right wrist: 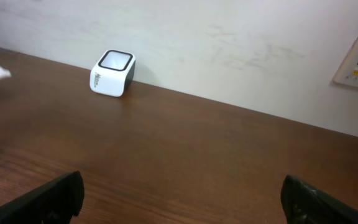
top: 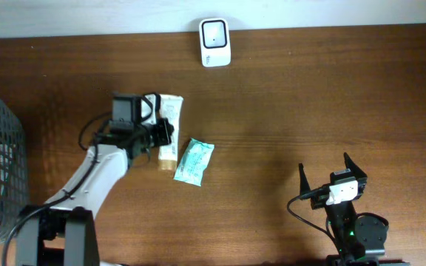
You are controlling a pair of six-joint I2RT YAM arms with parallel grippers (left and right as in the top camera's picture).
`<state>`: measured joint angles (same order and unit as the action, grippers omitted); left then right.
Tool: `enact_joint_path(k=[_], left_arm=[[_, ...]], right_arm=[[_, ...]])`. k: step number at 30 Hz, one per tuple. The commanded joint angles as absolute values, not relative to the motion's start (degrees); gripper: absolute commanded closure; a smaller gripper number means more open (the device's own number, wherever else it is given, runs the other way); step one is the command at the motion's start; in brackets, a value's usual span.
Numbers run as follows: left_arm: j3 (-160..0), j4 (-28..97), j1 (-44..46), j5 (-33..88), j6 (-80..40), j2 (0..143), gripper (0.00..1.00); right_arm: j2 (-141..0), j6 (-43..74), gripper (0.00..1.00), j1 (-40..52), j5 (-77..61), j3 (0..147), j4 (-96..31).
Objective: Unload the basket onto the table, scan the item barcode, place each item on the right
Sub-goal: 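Lay the white tube beside the sachet with the left gripper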
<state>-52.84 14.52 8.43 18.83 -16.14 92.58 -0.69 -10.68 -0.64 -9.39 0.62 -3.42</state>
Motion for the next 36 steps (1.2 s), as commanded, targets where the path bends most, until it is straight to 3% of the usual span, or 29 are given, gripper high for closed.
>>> enact_joint_path(k=[1, 5, 8, 9, 11, 16, 19, 23, 26, 27, 29, 32, 36], left_arm=[[-51.0, 10.1, 10.9, 17.0, -18.0, 95.0, 0.98], [-51.0, 8.5, 11.5, 16.6, -18.0, 99.3, 0.89], [-51.0, 8.5, 11.5, 15.2, -18.0, 99.9, 0.51], [-51.4, 8.6, 11.3, 15.2, -18.0, 99.9, 0.18], [-53.6, 10.9, 10.6, 15.4, -18.0, 99.5, 0.03], [-73.0, 35.0, 7.5, 8.8, -14.2, 93.5, 0.01], [-87.5, 47.5, 4.1, 7.2, -6.1, 90.9, 0.01], [-107.9, 59.5, -6.1, 7.0, -0.4, 87.8, 0.01], [-112.8, 61.4, -16.6, 6.9, -0.9, 86.4, 0.07], [-113.0, 61.6, -24.8, 5.8, -2.8, 85.9, 0.08], [-112.9, 62.2, -31.4, 5.1, -5.1, 86.2, 0.01], [-112.9, 61.8, -41.2, 4.7, -6.0, 88.3, 0.00], [-112.8, 61.3, -46.2, -2.5, -6.0, 93.8, 0.01]], right_arm=[[-0.4, -10.2, 0.02, -0.3, -9.9, 0.3, -3.7], [-0.4, -10.3, 0.02, -0.3, -9.9, 0.3, -3.7], [-0.4, -10.2, 0.02, -0.3, -9.9, 0.3, -3.7], [-0.4, -10.2, 0.02, -0.3, -9.9, 0.3, -3.7], [-0.4, -10.3, 0.02, -0.3, -9.9, 0.3, -3.7], [-0.4, -10.3, 0.02, -0.3, -9.9, 0.3, -3.7], [-0.4, -10.3, 0.02, -0.3, -9.9, 0.3, -3.7], [-0.4, -10.3, 0.02, -0.3, -9.9, 0.3, -3.7], [-0.4, -10.3, 0.02, -0.3, -9.9, 0.3, -3.7], [-0.4, -10.3, 0.02, -0.3, -9.9, 0.3, -3.7], [-0.4, -10.2, 0.02, -0.3, -9.9, 0.3, -3.7], [-0.4, -10.3, 0.02, -0.3, -9.9, 0.3, -3.7], [-0.4, -10.3, 0.02, -0.3, -9.9, 0.3, -3.7]])
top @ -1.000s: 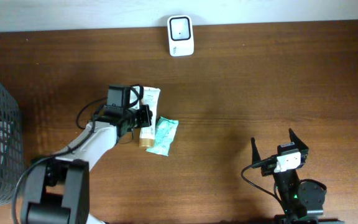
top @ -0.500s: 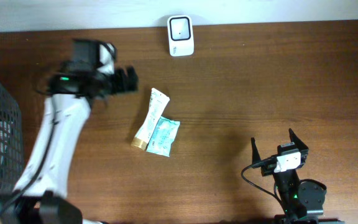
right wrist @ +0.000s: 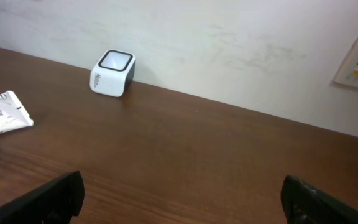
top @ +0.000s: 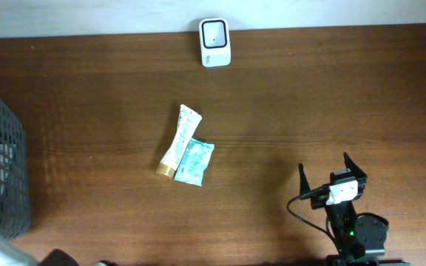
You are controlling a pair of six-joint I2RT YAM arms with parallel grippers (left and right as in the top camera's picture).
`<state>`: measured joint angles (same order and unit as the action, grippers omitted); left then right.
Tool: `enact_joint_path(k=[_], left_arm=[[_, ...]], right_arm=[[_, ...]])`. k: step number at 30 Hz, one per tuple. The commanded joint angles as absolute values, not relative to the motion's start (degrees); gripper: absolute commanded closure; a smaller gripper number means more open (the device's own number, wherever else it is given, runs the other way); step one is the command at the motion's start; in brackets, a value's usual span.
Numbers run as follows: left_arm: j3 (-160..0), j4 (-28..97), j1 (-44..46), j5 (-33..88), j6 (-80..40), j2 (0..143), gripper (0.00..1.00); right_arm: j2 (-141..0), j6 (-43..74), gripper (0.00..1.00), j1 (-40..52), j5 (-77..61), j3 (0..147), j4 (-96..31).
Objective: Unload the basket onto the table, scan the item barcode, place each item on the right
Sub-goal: 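Lay the white tube beside the sachet with the left gripper, then grasp the green-lidded jar in the basket with the left gripper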
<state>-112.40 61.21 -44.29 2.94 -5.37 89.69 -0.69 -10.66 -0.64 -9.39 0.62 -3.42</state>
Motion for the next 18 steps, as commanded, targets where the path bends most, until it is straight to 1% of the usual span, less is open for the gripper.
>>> enact_joint_path(k=[1, 5, 8, 12, 18], left_arm=[[-112.7, 61.6, -46.8, -4.3, -6.0, 95.7, 0.01], [-112.6, 62.3, -48.4, -12.6, -5.4, 103.7, 0.01], [-112.5, 62.4, -49.0, -12.5, -2.9, 108.3, 0.01], [-112.5, 57.7, -49.0, -11.2, 3.3, 112.4, 0.01], [-112.5, 47.8, -48.8, -11.4, 3.6, 117.7, 0.01]], right_arm=[[-0.4, -10.3, 0.02, -0.3, -9.9, 0.3, -3.7], [-0.4, -10.3, 0.02, -0.3, -9.9, 0.3, -3.7], [-0.4, -10.3, 0.02, -0.3, -9.9, 0.3, -3.7], [-0.4, -10.3, 0.02, -0.3, -9.9, 0.3, -3.7], [-0.4, -10.3, 0.02, -0.3, -9.9, 0.3, -3.7]])
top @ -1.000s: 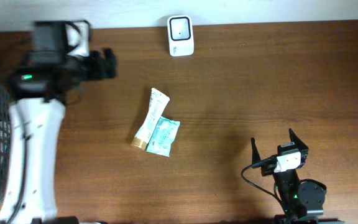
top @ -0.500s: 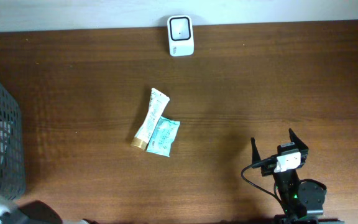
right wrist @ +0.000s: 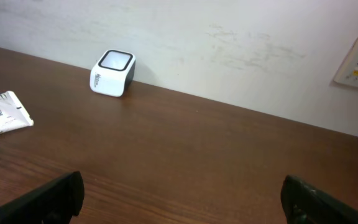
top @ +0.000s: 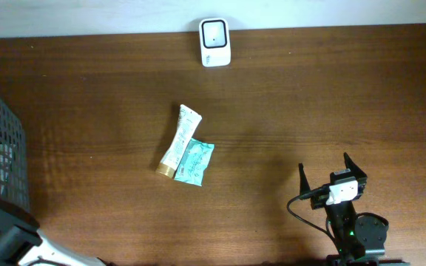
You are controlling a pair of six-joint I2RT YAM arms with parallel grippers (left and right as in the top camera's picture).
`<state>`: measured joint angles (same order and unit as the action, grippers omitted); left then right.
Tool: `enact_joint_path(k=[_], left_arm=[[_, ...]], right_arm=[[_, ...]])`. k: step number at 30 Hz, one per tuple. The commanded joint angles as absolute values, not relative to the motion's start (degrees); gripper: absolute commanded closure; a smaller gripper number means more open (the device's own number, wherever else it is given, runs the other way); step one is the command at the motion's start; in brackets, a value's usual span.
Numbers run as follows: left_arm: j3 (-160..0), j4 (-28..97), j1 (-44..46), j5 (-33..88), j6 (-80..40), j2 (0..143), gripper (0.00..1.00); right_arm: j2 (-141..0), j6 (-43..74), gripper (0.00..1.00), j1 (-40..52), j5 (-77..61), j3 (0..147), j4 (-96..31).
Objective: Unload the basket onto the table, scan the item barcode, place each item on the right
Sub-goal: 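Grasp the green-lidded jar in the basket with the left gripper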
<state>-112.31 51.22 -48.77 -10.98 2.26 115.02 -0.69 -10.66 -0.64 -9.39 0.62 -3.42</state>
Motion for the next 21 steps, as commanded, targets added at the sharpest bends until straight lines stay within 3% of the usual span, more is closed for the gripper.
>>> enact_joint_path(k=[1, 17, 21], left_arm=[[-112.5, 45.8, -48.8, -11.4, 3.6, 118.8, 0.01], [-112.5, 34.5, -48.4, -11.6, 4.8, 132.3, 0.00], [-112.5, 33.1, -48.1, -11.4, 4.8, 133.4, 0.05]], right_arm=[[-0.4, -10.3, 0.02, -0.3, -9.9, 0.3, -3.7], [-0.4, -10.3, 0.02, -0.3, -9.9, 0.3, -3.7], [-0.4, -10.3, 0.02, -0.3, -9.9, 0.3, -3.7]])
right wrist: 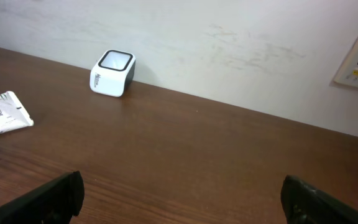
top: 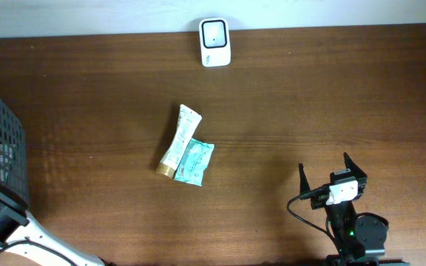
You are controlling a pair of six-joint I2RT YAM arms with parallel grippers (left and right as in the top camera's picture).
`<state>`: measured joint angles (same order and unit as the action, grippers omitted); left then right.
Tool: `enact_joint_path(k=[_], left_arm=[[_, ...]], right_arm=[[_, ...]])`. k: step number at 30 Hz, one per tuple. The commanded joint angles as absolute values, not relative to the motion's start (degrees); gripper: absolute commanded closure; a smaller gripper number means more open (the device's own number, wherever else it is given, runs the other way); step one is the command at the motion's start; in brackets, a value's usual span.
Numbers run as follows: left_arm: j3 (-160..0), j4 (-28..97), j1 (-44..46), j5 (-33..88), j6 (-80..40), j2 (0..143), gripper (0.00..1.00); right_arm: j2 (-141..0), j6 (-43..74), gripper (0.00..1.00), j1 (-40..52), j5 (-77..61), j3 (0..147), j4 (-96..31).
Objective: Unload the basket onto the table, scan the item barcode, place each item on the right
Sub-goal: 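Grasp the green-lidded jar in the basket with the left gripper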
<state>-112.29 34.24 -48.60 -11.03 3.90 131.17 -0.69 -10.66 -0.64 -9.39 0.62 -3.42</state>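
A white tube [top: 178, 140] with a tan cap lies slanted on the brown table, its lower end against a teal packet [top: 192, 162]. The tube's flat end [right wrist: 2, 113] also shows at the left of the right wrist view. The white barcode scanner [top: 215, 43] stands at the table's far edge, its dark window [right wrist: 115, 60] facing up. My right gripper [top: 325, 174] rests open at the near right, nothing between its fingers [right wrist: 61, 196]. Only the black end of my left arm shows at the bottom left corner, and its jaws cannot be made out.
A dark mesh basket holding some items stands at the left edge. A white wall runs behind the table, with a small panel on it at the right.
The black end of my left arm has shifted slightly at the bottom left corner. The tube, packet, scanner and right gripper are where they were.
My left gripper was at the tube beside the teal packet in the table's middle. Then the arm was gone from there and the tube lay slanted against the packet. After that the arm showed only at the bottom left corner, as now. The right arm stayed still.
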Motion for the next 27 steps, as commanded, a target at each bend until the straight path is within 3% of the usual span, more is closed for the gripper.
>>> enact_joint_path(k=[1, 5, 6, 7, 9, 12, 16, 27], left_arm=[[-112.5, 32.9, -48.1, -11.4, 4.8, 133.9, 0.06], [-112.6, 30.3, -48.1, -11.3, 4.8, 134.6, 0.11], [-112.6, 29.7, -48.1, -10.0, 4.8, 134.6, 0.16], [-112.6, 29.2, -48.1, -8.4, 4.8, 134.6, 0.33], [-112.6, 28.9, -47.9, -7.7, 4.8, 134.6, 0.41], [-112.6, 29.0, -47.6, -7.7, 4.8, 134.6, 0.36], [-112.7, 31.0, -46.9, -7.7, 4.8, 132.2, 0.39], [-112.7, 38.8, -45.1, -6.7, 0.7, 109.3, 0.40]], right_arm=[[-0.4, -10.2, 0.02, -0.3, -9.9, 0.3, -3.7], [-0.4, -10.3, 0.02, -0.3, -9.9, 0.3, -3.7], [-0.4, -10.3, 0.02, -0.3, -9.9, 0.3, -3.7], [-0.4, -10.3, 0.02, -0.3, -9.9, 0.3, -3.7], [-0.4, -10.2, 0.02, -0.3, -9.9, 0.3, -3.7], [-0.4, -10.3, 0.02, -0.3, -9.9, 0.3, -3.7], [-0.4, -10.3, 0.02, -0.3, -9.9, 0.3, -3.7], [-0.4, -10.3, 0.02, -0.3, -9.9, 0.3, -3.7]])
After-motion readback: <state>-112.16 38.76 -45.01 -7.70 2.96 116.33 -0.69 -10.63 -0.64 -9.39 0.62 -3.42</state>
